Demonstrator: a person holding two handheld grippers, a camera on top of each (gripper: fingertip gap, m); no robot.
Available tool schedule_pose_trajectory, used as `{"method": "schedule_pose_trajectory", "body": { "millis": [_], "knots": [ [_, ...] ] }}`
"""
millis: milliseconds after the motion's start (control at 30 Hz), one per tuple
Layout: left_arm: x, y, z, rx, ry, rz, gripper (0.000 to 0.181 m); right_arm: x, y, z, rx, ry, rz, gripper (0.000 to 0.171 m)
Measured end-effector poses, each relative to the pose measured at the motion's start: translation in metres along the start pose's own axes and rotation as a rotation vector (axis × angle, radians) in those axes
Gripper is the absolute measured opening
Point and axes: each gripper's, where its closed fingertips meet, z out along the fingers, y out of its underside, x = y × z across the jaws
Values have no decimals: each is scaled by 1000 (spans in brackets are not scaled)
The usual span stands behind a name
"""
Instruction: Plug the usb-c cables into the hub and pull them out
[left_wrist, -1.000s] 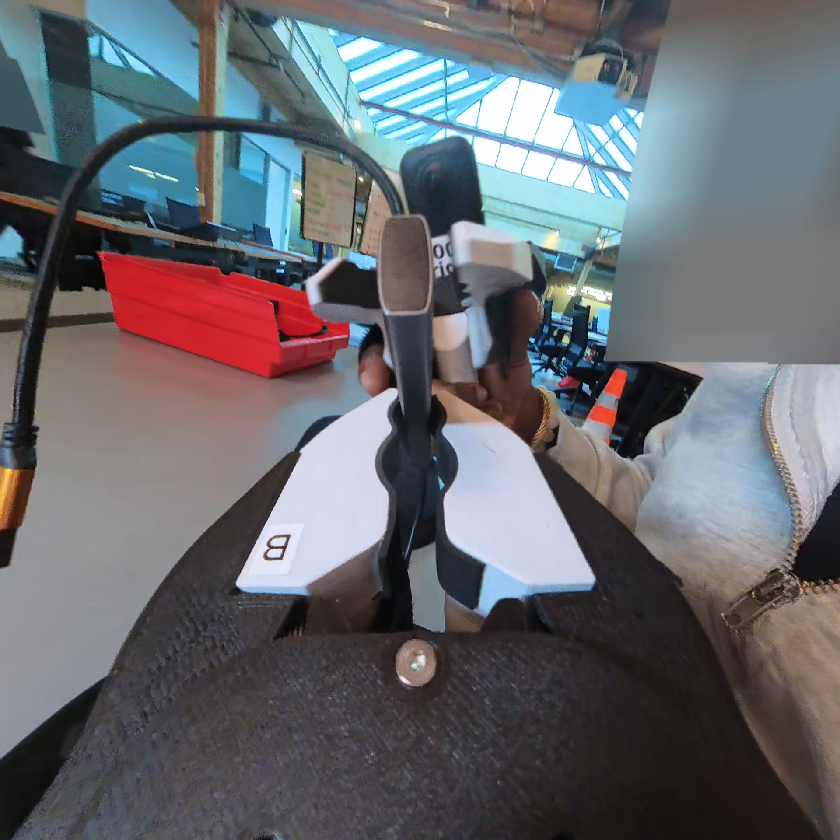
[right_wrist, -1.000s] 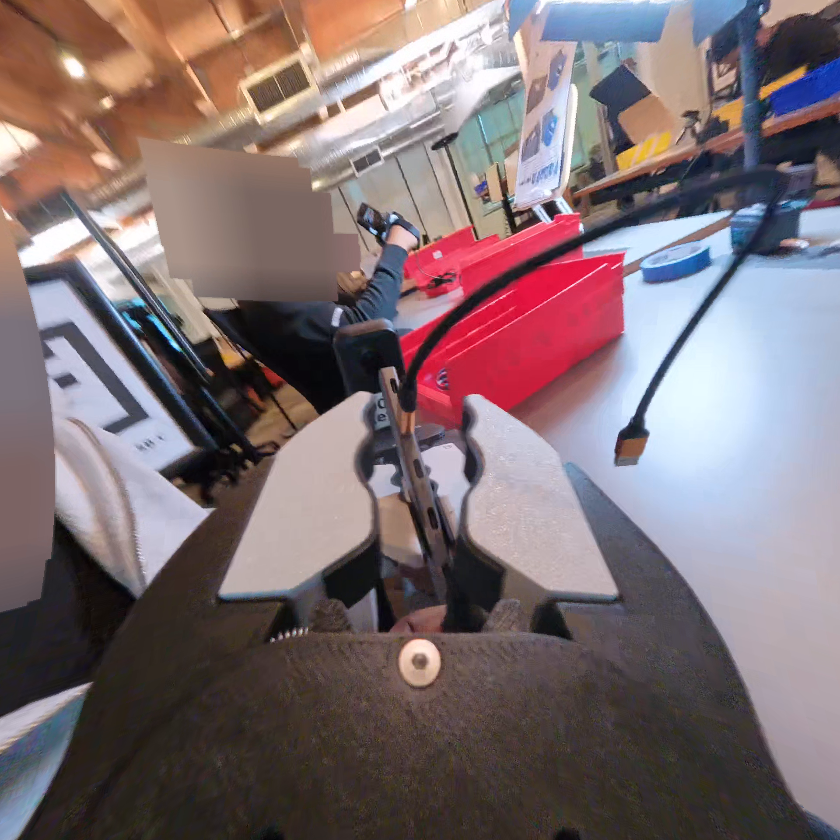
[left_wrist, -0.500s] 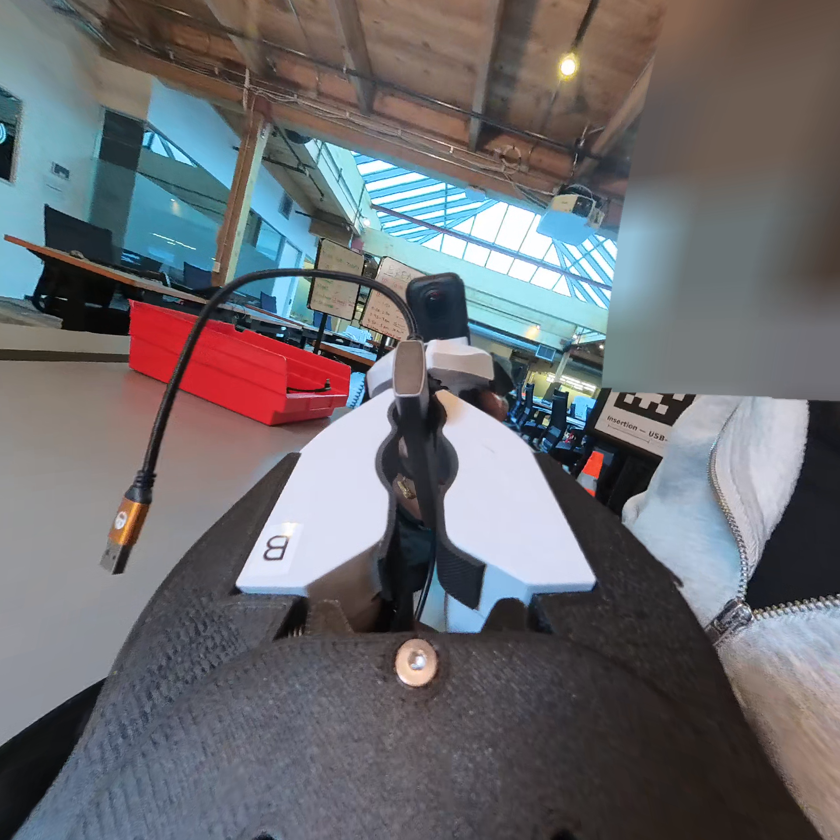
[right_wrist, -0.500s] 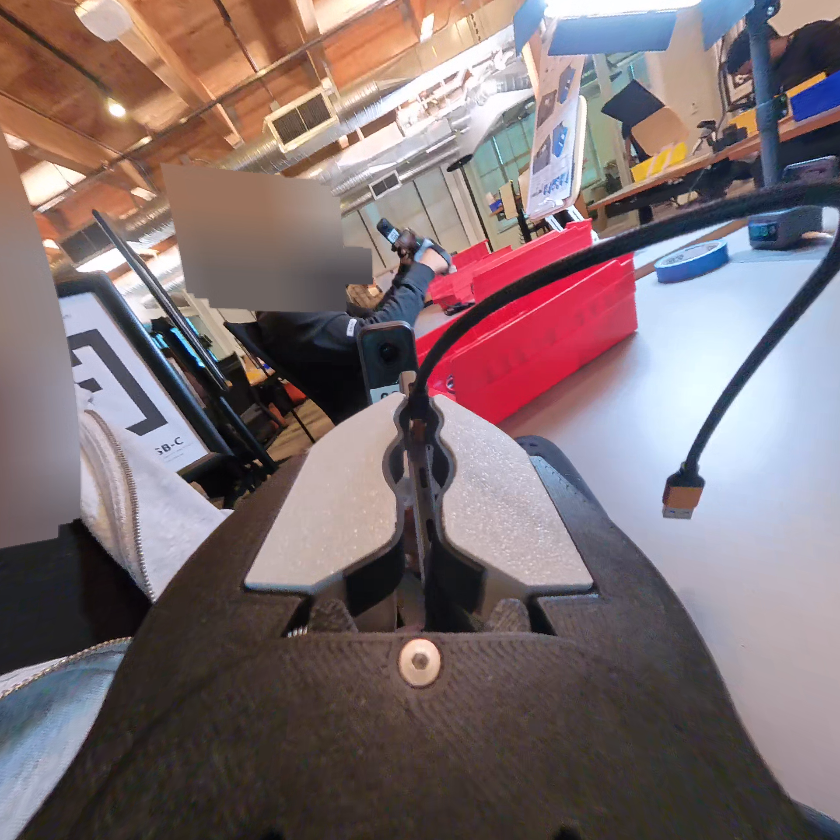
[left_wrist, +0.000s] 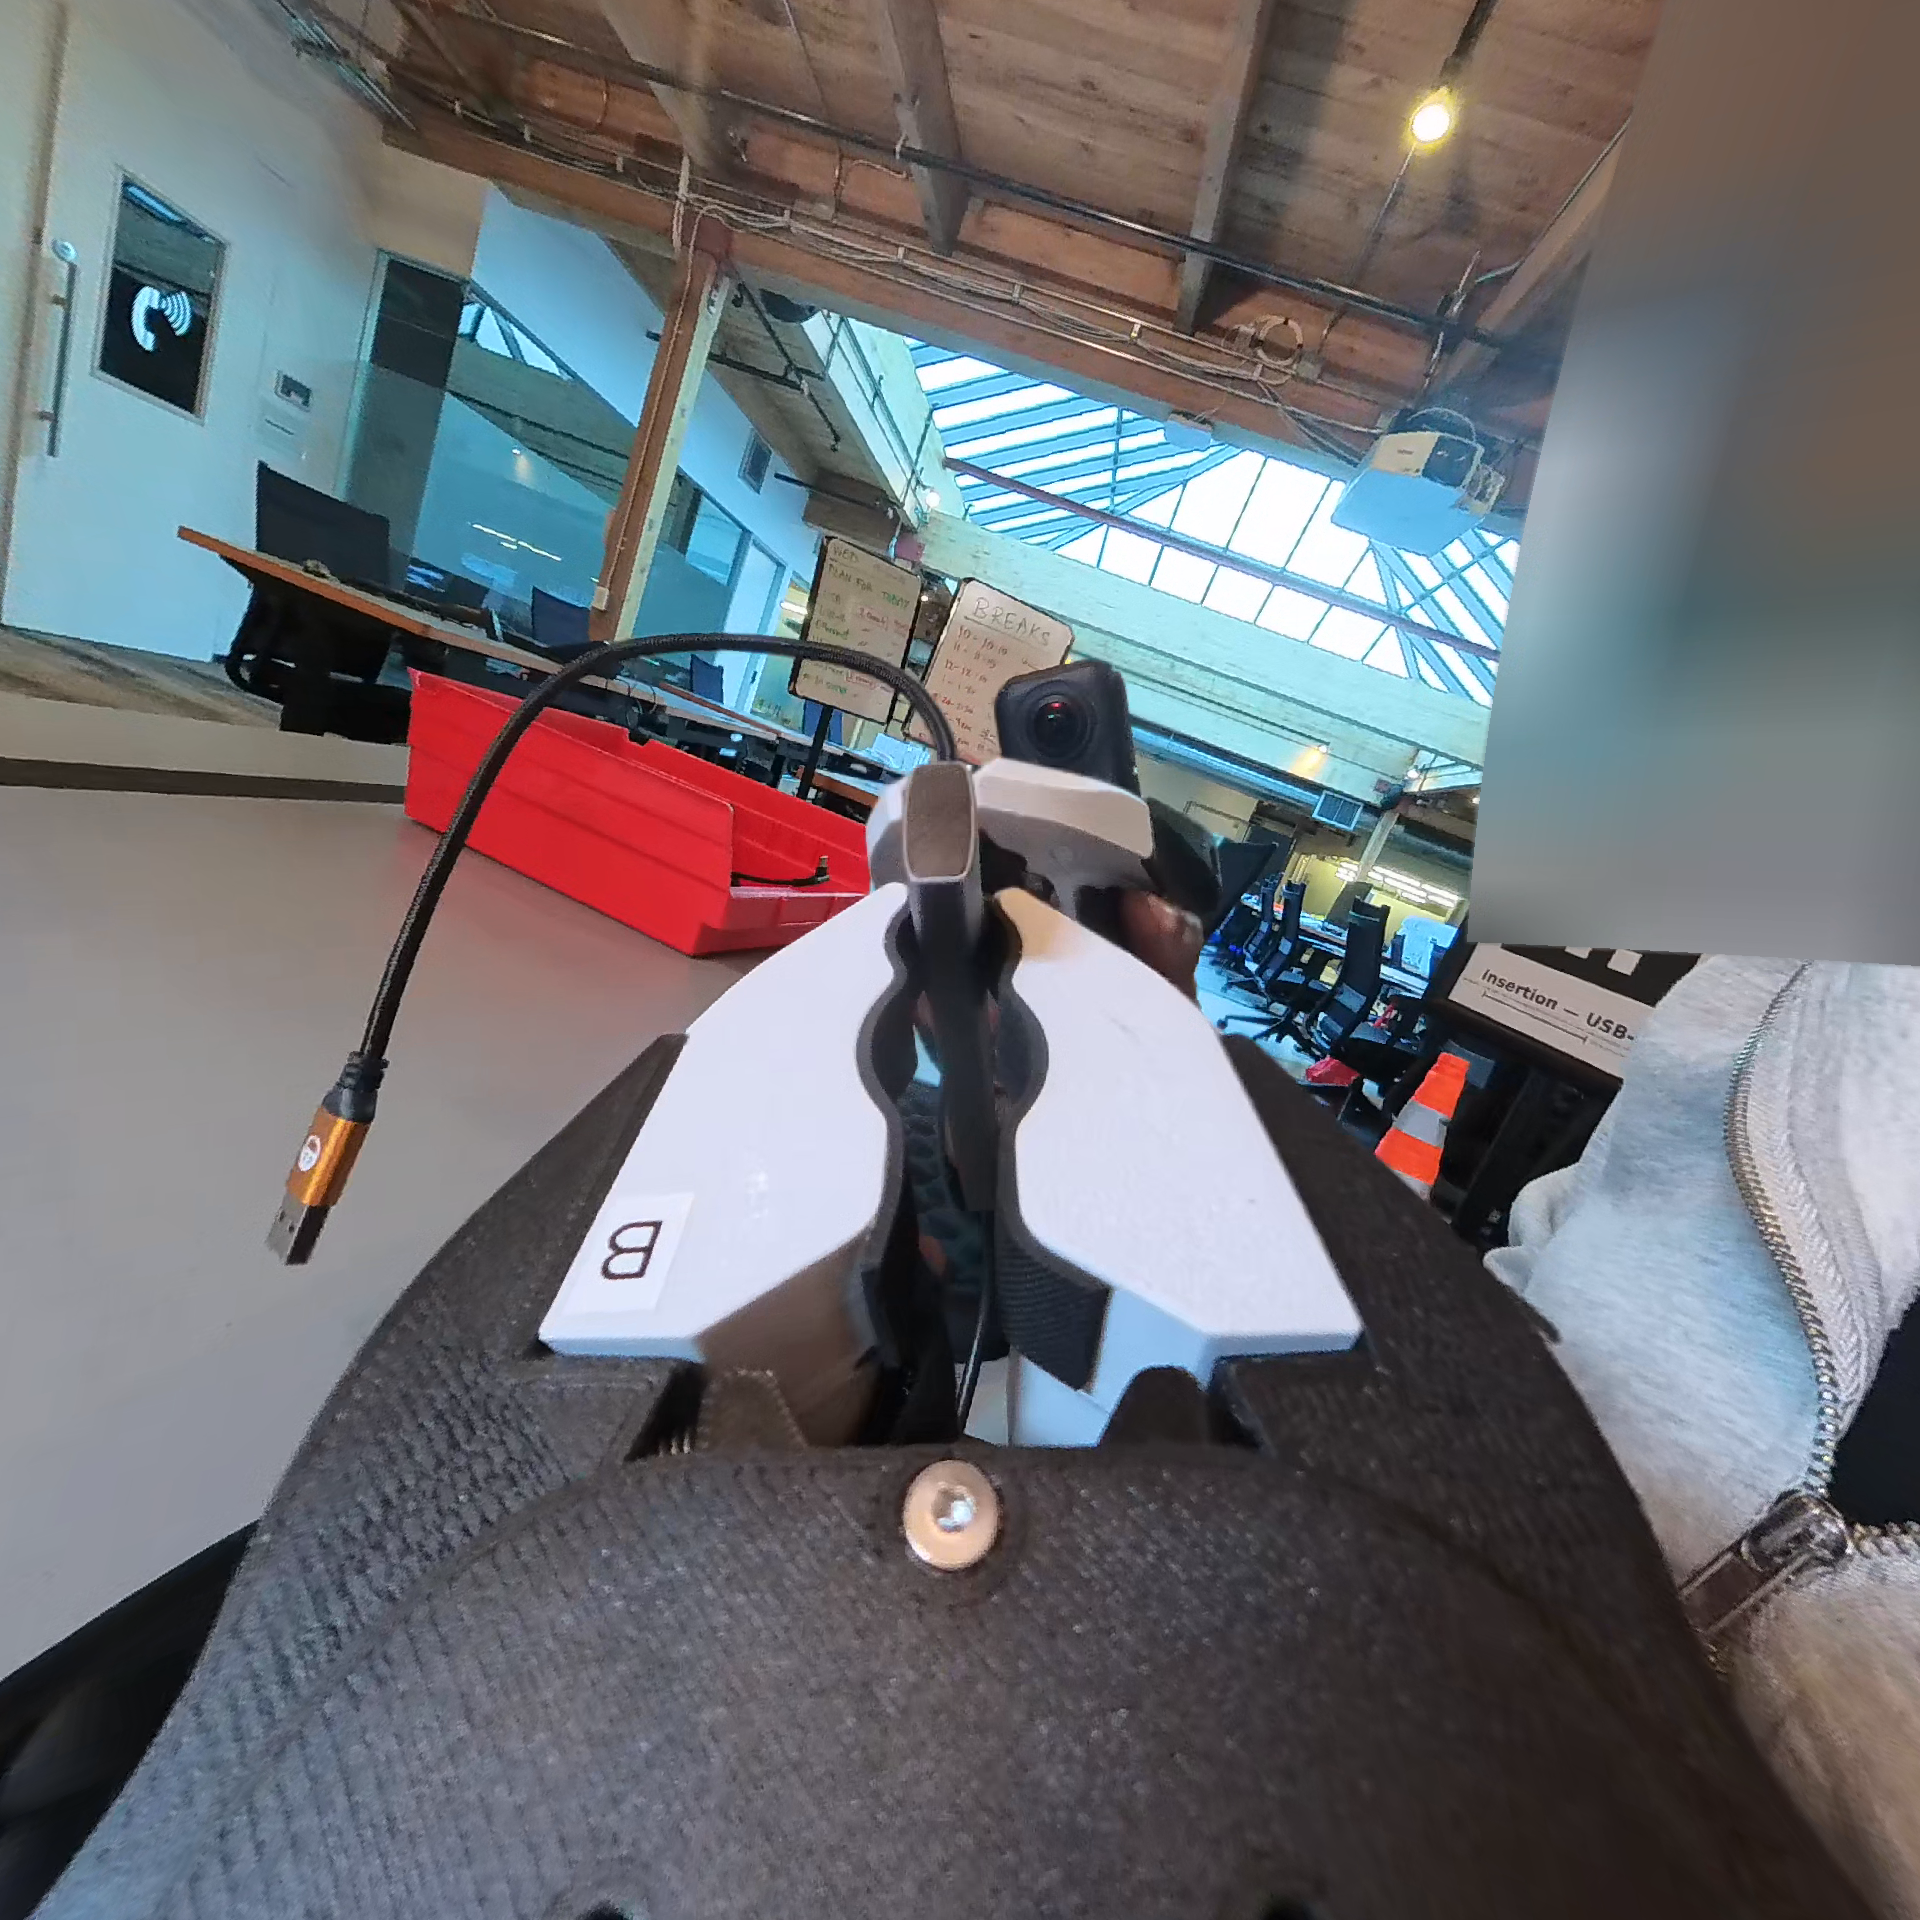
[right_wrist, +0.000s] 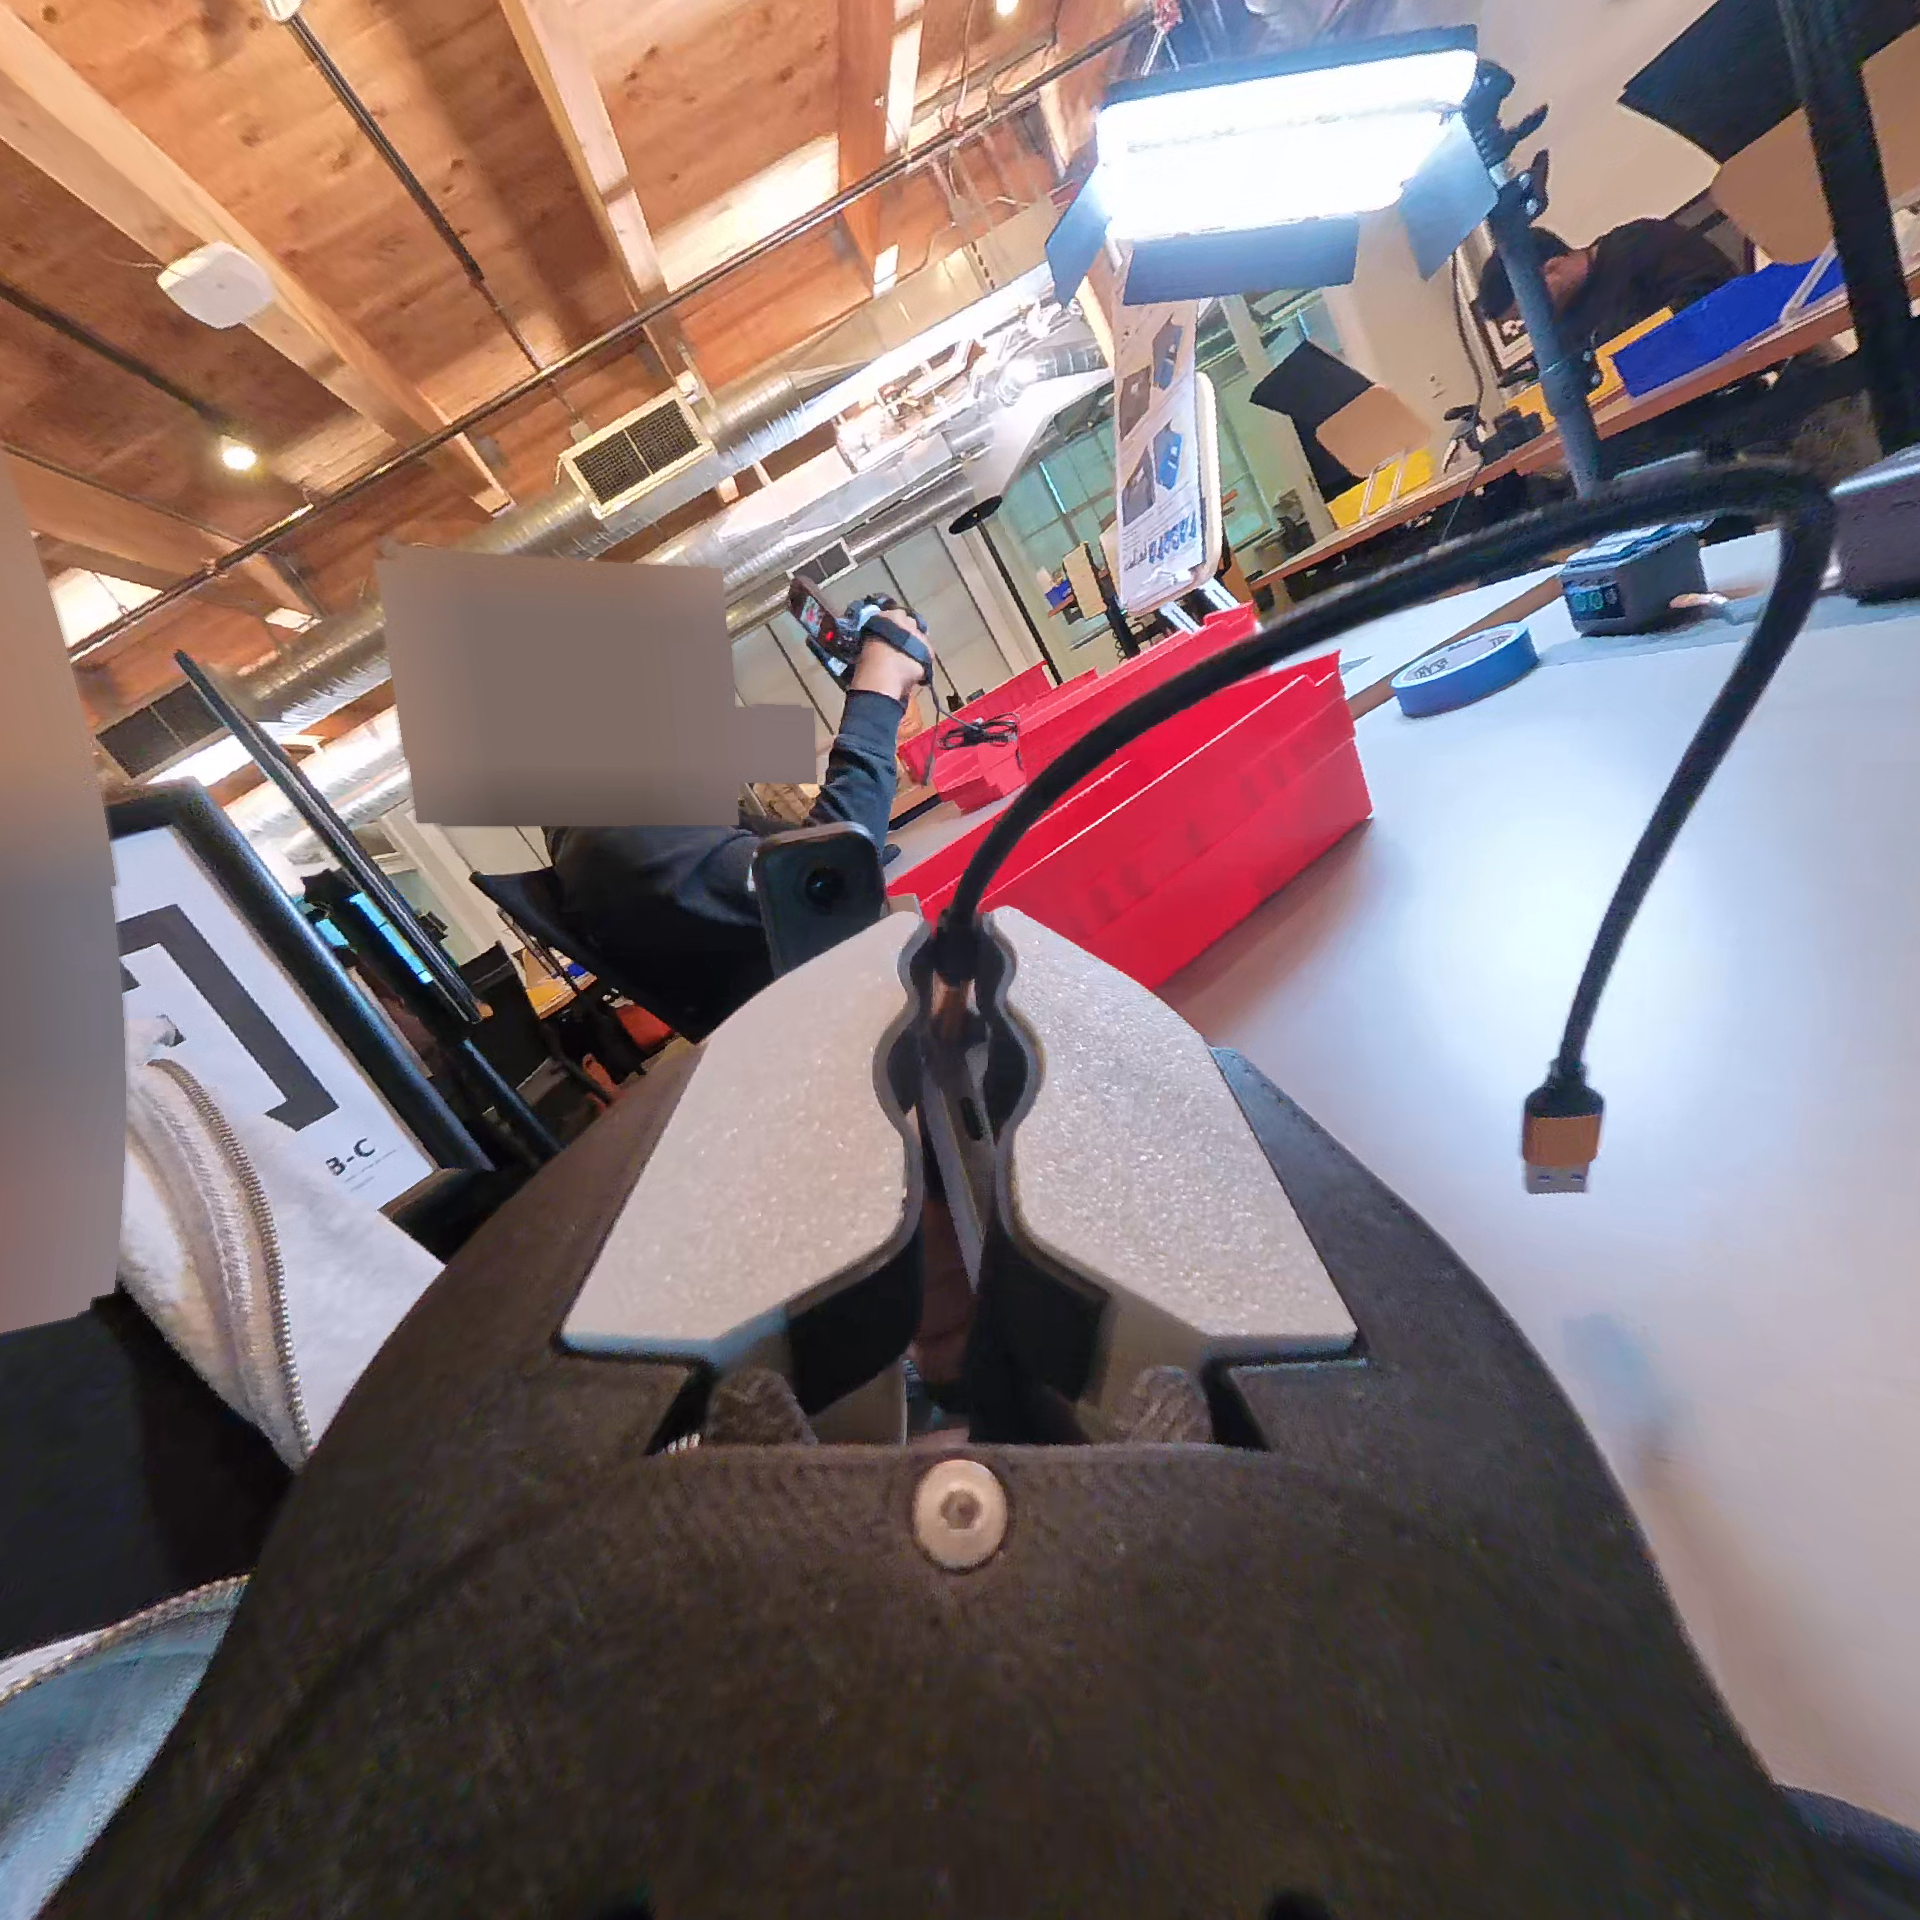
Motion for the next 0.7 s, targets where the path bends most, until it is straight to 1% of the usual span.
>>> {"method": "schedule_pose_trajectory", "body": {
  "millis": [167, 300, 367, 400, 433, 467, 500, 567, 600, 633, 700],
  "knots": [
    [2, -5, -3, 43, 21, -24, 12, -3, -3, 4, -32, 37, -75, 4],
    [-5, -6, -4, 61, -67, 50, 12, 5, -3, 7, 7, 13, 120, 5],
    [-5, -8, -5, 88, -133, 160, 11, 3, -3, 9, 1, -1, 188, 7],
    [-4, -9, -4, 96, -172, 242, 11, 1, -5, 9, 18, 21, 188, 7],
    [-1, -10, -4, 100, -214, 333, 11, 0, -5, 7, 39, 64, 167, 12],
    [2, -11, -3, 105, -251, 432, 11, 1, -5, 4, 62, 122, 151, 24],
    [6, -11, -1, 96, -286, 535, 11, -1, -4, 2, 81, 156, 136, 30],
    [10, -9, 1, 68, -350, 721, 11, -8, 3, 5, 63, 171, 105, 31],
    [13, -8, 3, 62, -366, 781, 11, -11, 10, 9, 30, 167, 75, 29],
    [13, -5, 4, 44, -380, 826, 12, -15, 15, 13, 11, 153, 46, 18],
    [12, -2, 3, 32, -400, 913, 11, -14, 15, 12, 28, 151, 56, 16]
  ]
}}
